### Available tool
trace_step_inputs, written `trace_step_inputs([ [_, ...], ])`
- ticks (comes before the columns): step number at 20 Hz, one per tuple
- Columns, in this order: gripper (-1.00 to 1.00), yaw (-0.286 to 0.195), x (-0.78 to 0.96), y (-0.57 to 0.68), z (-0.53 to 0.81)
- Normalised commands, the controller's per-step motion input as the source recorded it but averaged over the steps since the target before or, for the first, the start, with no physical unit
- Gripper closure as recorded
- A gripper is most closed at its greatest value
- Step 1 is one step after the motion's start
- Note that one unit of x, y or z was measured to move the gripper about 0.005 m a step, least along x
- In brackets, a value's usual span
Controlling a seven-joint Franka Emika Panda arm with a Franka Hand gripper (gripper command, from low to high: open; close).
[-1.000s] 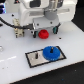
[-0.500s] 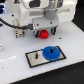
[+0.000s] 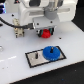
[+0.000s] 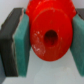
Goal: Insert the blue gear onto the right peg, followed by the red gear
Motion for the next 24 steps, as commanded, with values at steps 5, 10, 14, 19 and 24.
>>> trace_step_inputs([
  [5, 1.00, 0.000, 0.33, -0.07, 0.53],
  [10, 1.00, 0.000, 0.57, -0.10, 0.46],
  [14, 1.00, 0.000, 0.73, -0.08, 0.38],
  [19, 1.00, 0.000, 0.76, -0.11, 0.27],
  [24, 1.00, 0.000, 0.75, -0.16, 0.14],
])
